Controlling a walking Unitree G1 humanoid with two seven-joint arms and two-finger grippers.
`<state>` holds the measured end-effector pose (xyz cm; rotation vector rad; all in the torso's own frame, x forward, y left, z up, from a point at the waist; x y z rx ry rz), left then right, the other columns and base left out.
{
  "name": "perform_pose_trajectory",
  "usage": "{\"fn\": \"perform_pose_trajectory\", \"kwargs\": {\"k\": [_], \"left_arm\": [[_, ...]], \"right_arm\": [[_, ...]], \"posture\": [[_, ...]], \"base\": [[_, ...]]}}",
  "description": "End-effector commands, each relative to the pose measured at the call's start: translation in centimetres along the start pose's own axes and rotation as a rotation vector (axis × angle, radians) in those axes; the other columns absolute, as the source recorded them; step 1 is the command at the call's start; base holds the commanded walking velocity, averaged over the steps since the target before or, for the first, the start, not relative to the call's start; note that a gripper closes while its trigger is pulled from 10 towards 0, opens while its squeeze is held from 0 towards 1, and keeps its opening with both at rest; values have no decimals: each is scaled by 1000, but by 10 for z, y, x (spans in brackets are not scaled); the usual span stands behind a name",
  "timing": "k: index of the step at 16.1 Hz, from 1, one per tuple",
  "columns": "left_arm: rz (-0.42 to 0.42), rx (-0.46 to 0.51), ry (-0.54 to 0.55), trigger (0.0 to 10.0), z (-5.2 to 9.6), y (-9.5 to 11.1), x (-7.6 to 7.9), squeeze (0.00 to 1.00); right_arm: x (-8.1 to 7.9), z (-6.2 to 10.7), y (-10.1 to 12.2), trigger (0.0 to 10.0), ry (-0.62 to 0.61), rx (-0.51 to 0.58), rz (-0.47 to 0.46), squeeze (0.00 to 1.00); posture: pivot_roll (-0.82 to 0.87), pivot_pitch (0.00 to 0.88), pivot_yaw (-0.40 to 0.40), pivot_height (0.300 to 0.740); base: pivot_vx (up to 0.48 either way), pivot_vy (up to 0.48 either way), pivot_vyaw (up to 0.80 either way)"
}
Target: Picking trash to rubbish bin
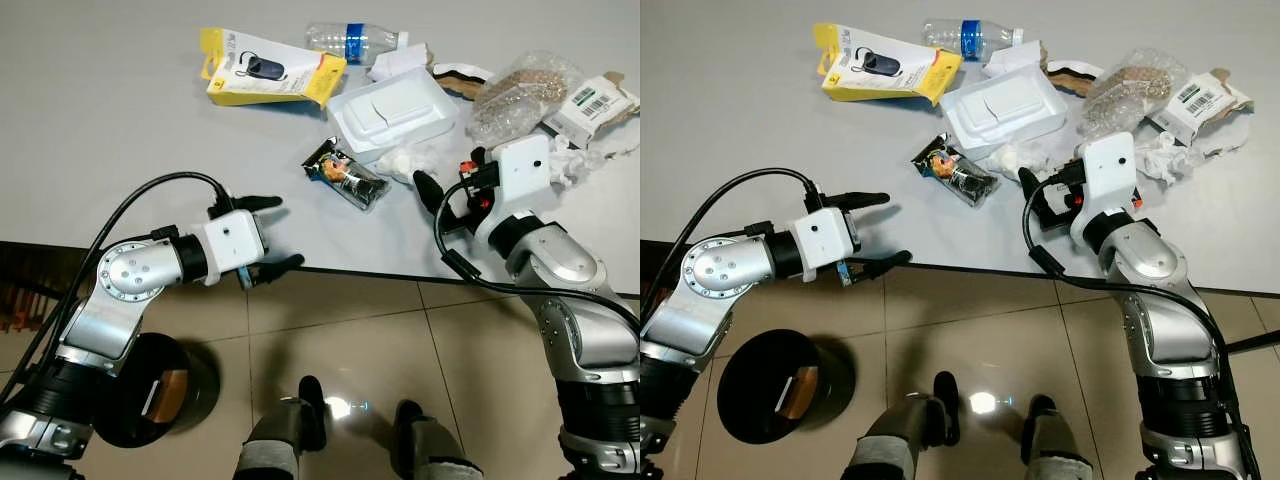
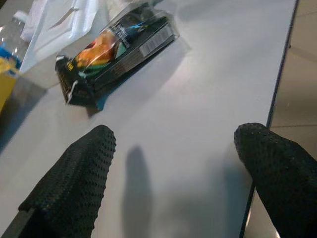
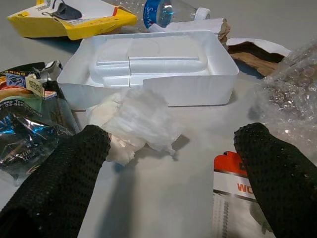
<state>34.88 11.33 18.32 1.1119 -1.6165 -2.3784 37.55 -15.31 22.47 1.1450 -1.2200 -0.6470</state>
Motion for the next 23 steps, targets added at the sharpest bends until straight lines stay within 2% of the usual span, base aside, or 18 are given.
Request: {"fn": "perform_pose_trajectory", "kwargs": {"k": [1, 2, 3, 4, 6, 8, 9, 11, 12, 14, 15, 17, 18, 19, 20, 21, 22, 23], "left_arm": [[52, -3, 47, 10000, -7, -5, -8, 0], [83, 8, 58, 10000, -12, -5, -9, 0], [141, 46, 175, 10000, -31, -4, -18, 0], [201, 127, 272, 10000, -43, 9, -29, 0], [247, 223, 375, 10000, -59, 33, -44, 0], [212, 260, 352, 10000, -77, 54, -54, 0], [200, 260, 350, 10000, -80, 57, -57, 0], [112, 200, 387, 10000, -91, 69, -82, 0], [54, 194, 351, 10000, -102, 75, -72, 0], [75, 266, 204, 10000, -114, 82, -37, 0], [67, 278, 79, 10000, -116, 75, -5, 0], [32, 276, -43, 10000, -112, 63, 26, 0], [33, 277, -58, 10000, -110, 62, 28, 0], [35, 276, -75, 10000, -104, 60, 26, 0], [23, 277, -51, 10000, -99, 62, 16, 0], [0, 288, -1, 10000, -92, 69, -2, 0], [-9, 296, 19, 10000, -90, 73, -10, 0], [-26, 340, 57, 10000, -82, 90, -27, 0]], "right_arm": [[-5, 2, 2, 10000, 27, 10, -1, 0], [-5, 2, 2, 10000, 27, 9, 0, 0], [-6, 1, 4, 10000, 29, 13, 2, 0], [-5, 1, 6, 10000, 30, 18, 6, 0], [0, -2, 15, 10000, 29, 38, 22, 0], [5, -4, 23, 10000, 30, 57, 46, 0], [6, -4, 25, 10000, 29, 60, 49, 0], [10, -5, 26, 10000, 13, 67, 54, 0], [7, -4, 26, 10000, 14, 66, 53, 0], [4, -3, 26, 10000, 21, 66, 50, 0], [3, -2, 23, 10000, 24, 57, 46, 0], [1, -1, 21, 10000, 41, 54, 47, 0], [1, -1, 21, 10000, 42, 53, 47, 0], [1, -2, 21, 10000, 42, 55, 46, 0], [2, -2, 22, 10000, 42, 56, 46, 0], [2, -2, 22, 10000, 42, 57, 45, 0], [2, -2, 22, 10000, 42, 57, 46, 0], [3, -3, 22, 10000, 42, 57, 46, 0]], "posture": [[89, 359, 138, 740], [92, 358, 140, 740], [84, 353, 129, 740], [79, 352, 122, 740], [49, 345, 104, 740], [30, 341, 110, 740], [30, 341, 110, 740], [18, 338, 115, 740], [13, 341, 133, 740], [19, 349, 153, 740], [34, 350, 158, 740], [44, 358, 157, 740], [44, 358, 157, 740], [44, 360, 150, 740], [45, 360, 149, 740], [48, 360, 144, 740], [52, 359, 141, 740], [53, 357, 137, 740]], "base": [[0, 0, 0], [0, 0, 0], [0, 0, 0], [0, 0, 0], [0, 0, 0], [0, 0, 0], [0, 0, 0], [0, 0, 0], [0, 0, 0], [0, 0, 0], [0, 0, 0], [0, 0, 0], [0, 0, 0], [0, 0, 0], [0, 0, 0], [0, 0, 0], [0, 0, 0], [0, 0, 0]]}}
Point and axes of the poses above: a point about 5 cm out from each wrist's last joint towards the gripper, its own z axis pointing back from the gripper into the wrist, its own y axis along the axis of the wrist's last joint, x = y × z, the point moved 6 cm from there along -z, pointing out of the wrist towards the gripper, and after that the axes turned 13 degrees about z, right-handed, at the moved point
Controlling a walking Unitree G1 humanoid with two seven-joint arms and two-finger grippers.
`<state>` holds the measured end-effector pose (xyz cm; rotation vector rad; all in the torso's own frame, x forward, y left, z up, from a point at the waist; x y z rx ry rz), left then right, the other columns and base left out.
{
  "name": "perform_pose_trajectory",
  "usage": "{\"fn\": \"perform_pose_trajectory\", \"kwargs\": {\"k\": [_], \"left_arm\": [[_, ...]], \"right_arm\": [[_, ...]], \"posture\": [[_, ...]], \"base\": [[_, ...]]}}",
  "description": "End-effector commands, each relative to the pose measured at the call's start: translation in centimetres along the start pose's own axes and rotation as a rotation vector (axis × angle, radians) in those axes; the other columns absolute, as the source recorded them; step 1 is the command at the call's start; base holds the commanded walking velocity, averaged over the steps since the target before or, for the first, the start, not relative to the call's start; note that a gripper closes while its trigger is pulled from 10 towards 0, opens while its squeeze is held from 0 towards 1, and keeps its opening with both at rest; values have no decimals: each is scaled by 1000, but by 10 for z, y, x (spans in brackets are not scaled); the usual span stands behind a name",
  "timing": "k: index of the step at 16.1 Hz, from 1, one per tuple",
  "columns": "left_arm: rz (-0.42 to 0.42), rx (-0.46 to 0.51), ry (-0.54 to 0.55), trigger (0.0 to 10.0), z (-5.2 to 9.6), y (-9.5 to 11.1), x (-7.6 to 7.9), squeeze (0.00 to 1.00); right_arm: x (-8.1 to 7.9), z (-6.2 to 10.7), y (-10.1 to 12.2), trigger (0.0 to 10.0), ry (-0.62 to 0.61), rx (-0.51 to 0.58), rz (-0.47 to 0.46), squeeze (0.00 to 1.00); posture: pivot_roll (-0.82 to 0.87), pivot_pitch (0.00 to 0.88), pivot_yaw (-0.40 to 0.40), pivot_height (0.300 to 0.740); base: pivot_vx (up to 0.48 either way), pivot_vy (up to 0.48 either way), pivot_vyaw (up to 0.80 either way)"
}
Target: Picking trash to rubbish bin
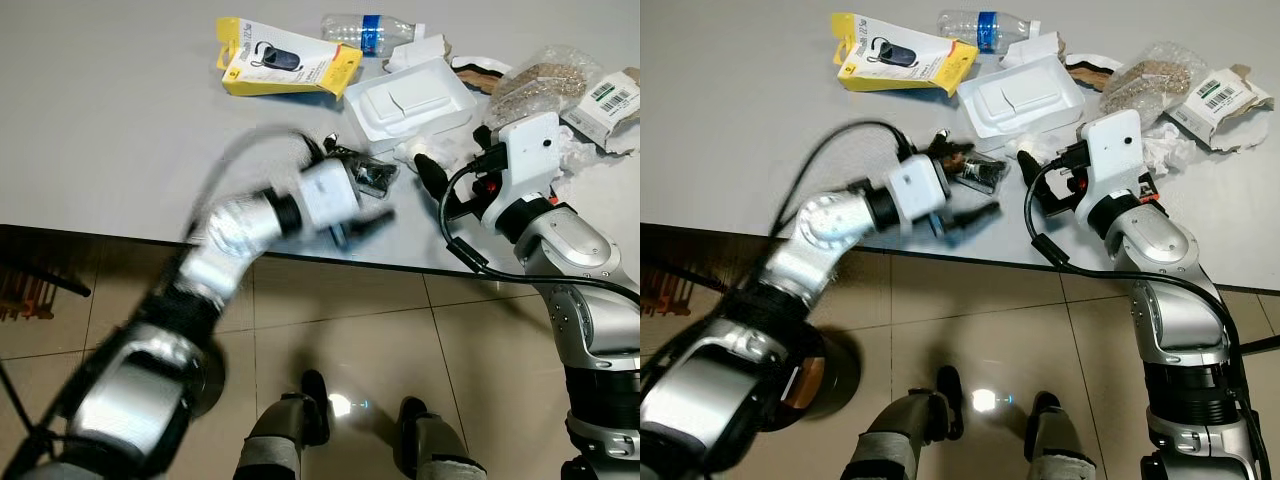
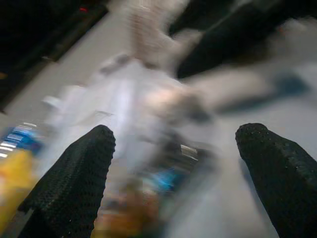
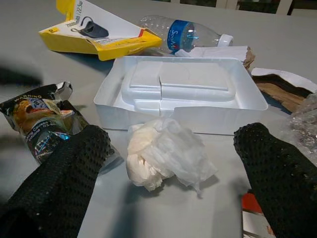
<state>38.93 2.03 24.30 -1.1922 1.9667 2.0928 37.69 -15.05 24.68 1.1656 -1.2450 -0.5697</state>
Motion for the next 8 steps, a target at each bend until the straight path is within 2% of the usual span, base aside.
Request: {"fn": "perform_pose_trajectory", "kwargs": {"k": [1, 4, 8], "left_arm": [[-22, 43, 1, 10000, 0, 16, -7, 0], [-50, 13, -30, 10000, 3, 16, -12, 0], [-34, -145, -37, 10000, 11, -20, -20, 0]], "right_arm": [[-3, 0, 1, 10000, 18, 3, 3, 0], [-6, 0, 2, 10000, 24, 6, 2, 0], [-6, 0, 3, 10000, 29, 7, 5, 0]], "posture": [[53, 358, 137, 740], [57, 356, 138, 740], [51, 360, 140, 740]], "base": [[0, 0, 0], [0, 0, 0], [0, 0, 0]]}}
Point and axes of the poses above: a point about 5 cm out from each wrist's last joint towards the gripper, its own z axis pointing back from the gripper into the wrist, its own y axis along the axis of the wrist's last joint, x = y × z, the point moved 6 cm from there along -z, pointing out of the wrist towards the gripper, and after that the axes turned 13 degrees about z, right-handed, at the moved point
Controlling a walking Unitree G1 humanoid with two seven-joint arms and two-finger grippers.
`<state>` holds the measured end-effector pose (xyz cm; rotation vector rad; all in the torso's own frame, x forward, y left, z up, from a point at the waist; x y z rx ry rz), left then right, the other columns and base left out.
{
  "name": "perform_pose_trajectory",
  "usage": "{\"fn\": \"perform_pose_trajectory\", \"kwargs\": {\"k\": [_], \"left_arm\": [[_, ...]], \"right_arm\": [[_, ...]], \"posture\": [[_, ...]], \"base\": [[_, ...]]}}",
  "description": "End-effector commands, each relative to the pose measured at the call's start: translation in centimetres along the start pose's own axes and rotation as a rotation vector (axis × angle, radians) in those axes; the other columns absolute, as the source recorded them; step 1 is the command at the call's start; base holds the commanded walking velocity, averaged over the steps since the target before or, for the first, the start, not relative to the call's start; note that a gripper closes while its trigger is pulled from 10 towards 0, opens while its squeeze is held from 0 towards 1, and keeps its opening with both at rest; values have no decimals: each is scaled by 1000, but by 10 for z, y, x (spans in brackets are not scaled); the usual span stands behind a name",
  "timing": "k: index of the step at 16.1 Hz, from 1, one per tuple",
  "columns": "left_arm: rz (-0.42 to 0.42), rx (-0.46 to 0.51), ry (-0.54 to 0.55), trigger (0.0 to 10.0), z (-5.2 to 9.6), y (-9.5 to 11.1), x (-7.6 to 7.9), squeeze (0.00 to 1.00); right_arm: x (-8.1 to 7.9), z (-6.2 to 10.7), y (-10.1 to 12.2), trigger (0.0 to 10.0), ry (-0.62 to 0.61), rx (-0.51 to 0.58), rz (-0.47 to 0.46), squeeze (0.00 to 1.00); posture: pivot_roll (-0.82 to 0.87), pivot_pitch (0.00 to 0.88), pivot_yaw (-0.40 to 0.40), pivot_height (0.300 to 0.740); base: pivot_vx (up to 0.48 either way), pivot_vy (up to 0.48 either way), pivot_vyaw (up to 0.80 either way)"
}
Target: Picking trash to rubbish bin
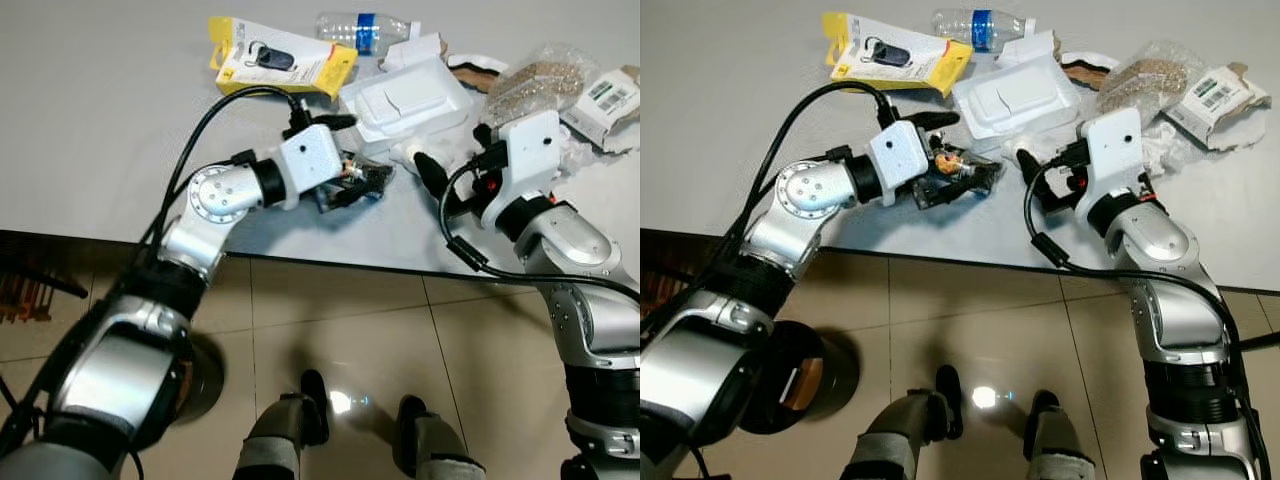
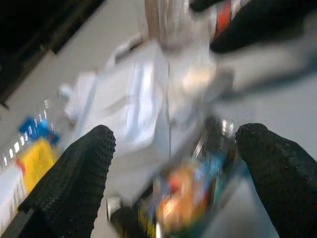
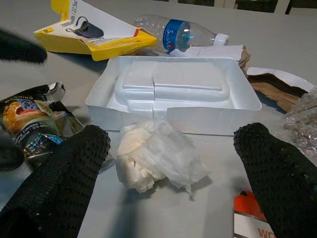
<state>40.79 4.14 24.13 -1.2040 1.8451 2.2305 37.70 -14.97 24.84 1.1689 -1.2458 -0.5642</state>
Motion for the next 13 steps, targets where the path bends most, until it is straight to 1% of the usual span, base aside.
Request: {"fn": "perform_pose_trajectory", "kwargs": {"k": [1, 5, 9, 11, 13], "left_arm": [[-16, -51, -31, 10000, 2, -11, 4, 0], [-9, -73, -64, 10000, 4, -19, 9, 0], [1, -93, -54, 10000, 3, -27, 10, 0], [-4, -99, -3, 10000, 0, -30, 7, 0], [0, -91, 36, 10000, -3, -30, 4, 0]], "right_arm": [[-6, 1, 1, 10000, 28, 3, 2, 0], [-8, 4, 0, 10000, 30, -2, -3, 0], [-10, 4, -1, 10000, 34, -5, -7, 0], [-10, 3, -1, 10000, 34, -6, -8, 0], [-11, 4, -1, 10000, 34, -5, -8, 0]], "posture": [[50, 361, 140, 740], [52, 372, 142, 740], [52, 373, 141, 740], [49, 372, 140, 740], [45, 370, 140, 740]], "base": [[0, 0, 0], [0, 0, 0], [0, 0, 0], [0, 0, 0], [0, 0, 0]]}}
Point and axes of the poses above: a point about 5 cm out from each wrist's last joint towards the gripper, its own z axis pointing back from the gripper into the wrist, its own y axis along the axis of the wrist's last joint, x = y × z, the point moved 6 cm from there along -z, pointing out of the wrist towards the gripper, and after that the axes turned 13 degrees about z, right-handed, at the moved point
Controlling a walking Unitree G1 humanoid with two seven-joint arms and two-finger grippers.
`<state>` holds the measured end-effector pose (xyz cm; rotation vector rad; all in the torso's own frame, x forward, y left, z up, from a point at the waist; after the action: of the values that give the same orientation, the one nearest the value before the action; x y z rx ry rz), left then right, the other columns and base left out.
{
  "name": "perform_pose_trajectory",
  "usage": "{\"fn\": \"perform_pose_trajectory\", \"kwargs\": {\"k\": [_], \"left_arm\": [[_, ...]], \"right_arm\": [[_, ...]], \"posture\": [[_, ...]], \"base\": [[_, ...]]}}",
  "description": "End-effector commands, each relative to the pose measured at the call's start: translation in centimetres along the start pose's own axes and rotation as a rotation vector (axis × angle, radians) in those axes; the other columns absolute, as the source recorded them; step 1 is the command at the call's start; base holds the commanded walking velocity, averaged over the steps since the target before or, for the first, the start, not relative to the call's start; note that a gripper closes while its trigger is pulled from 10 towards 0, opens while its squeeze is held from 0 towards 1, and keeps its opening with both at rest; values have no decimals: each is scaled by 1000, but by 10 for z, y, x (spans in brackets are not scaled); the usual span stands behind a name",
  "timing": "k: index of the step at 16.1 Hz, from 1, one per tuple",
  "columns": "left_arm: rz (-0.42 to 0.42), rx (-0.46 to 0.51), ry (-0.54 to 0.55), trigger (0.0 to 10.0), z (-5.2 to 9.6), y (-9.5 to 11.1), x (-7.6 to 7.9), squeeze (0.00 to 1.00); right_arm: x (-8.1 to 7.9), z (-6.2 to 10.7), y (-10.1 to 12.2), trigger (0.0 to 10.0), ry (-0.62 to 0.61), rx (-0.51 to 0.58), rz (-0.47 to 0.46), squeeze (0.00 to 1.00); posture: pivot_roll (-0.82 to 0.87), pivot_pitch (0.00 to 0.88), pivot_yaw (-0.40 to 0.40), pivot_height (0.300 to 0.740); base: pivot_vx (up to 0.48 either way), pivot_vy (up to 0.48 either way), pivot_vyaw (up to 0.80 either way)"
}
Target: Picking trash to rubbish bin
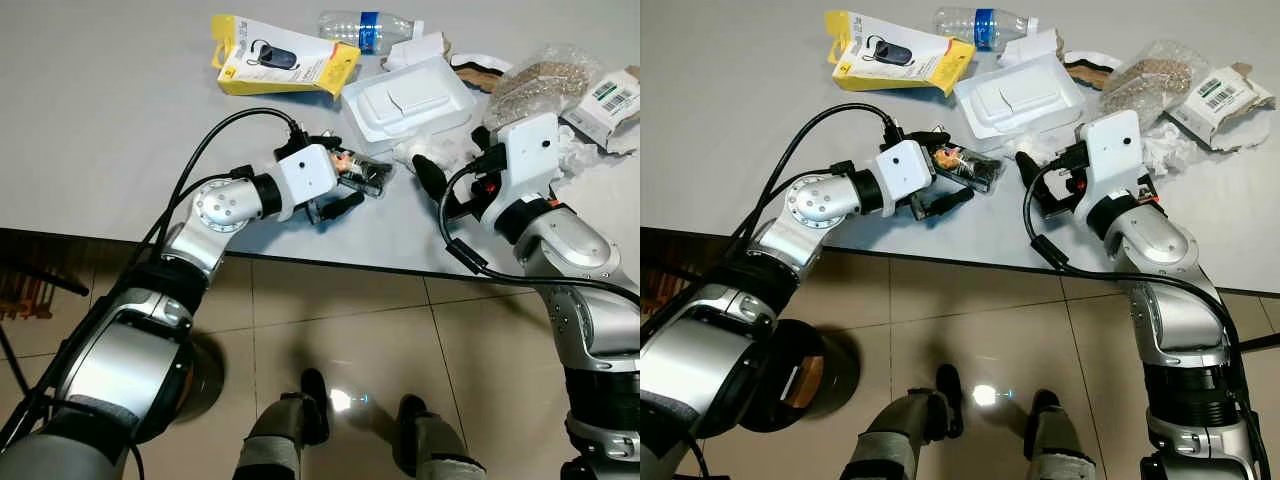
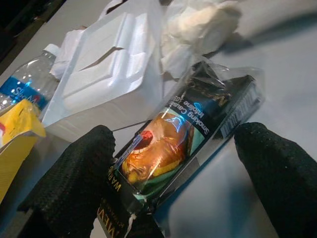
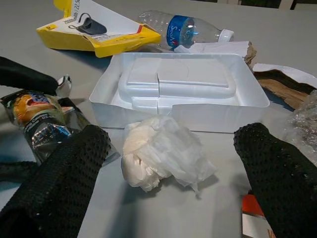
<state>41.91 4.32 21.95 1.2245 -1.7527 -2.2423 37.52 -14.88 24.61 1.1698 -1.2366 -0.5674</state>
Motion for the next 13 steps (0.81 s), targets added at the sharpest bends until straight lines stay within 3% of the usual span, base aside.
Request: {"fn": "perform_pose_trajectory", "kwargs": {"k": [1, 3, 4, 5, 6, 13], "left_arm": [[-3, -26, 3, 10000, 0, -6, 1, 0], [14, -37, 12, 10000, -4, -9, 2, 0], [22, -47, 2, 4863, -5, -11, 5, 0], [22, -50, -1, 4863, -6, -11, 6, 0], [22, -52, -6, 0, -6, -12, 7, 0], [22, -50, 0, 0, -4, -13, 5, 0]], "right_arm": [[-8, 2, 0, 10000, 29, 0, -2, 0], [-8, 2, 1, 10000, 28, 2, -2, 0], [-8, 2, 1, 10000, 26, 3, -2, 0], [-8, 2, 1, 10000, 26, 3, -1, 0], [-6, 3, 2, 10000, 22, 4, -1, 0], [-6, 2, 2, 10000, 19, 7, 0, 0]], "posture": [[44, 369, 139, 740], [43, 368, 139, 740], [40, 367, 139, 740], [40, 367, 139, 740], [41, 366, 140, 740], [42, 366, 141, 740]], "base": [[0, 0, 0], [0, 0, 0], [0, 0, 0], [0, 0, 0], [0, 0, 0], [0, 0, 0]]}}
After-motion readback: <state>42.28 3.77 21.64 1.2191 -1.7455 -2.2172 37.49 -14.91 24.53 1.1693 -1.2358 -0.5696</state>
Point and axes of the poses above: a point about 5 cm out from each wrist's last joint towards the gripper, its own z axis pointing back from the gripper into the wrist, its own y axis along the axis of the wrist's last joint, x = y × z, the point moved 6 cm from there along -z, pointing out of the wrist towards the gripper, and after that the axes turned 13 degrees about z, right-handed, at the moved point
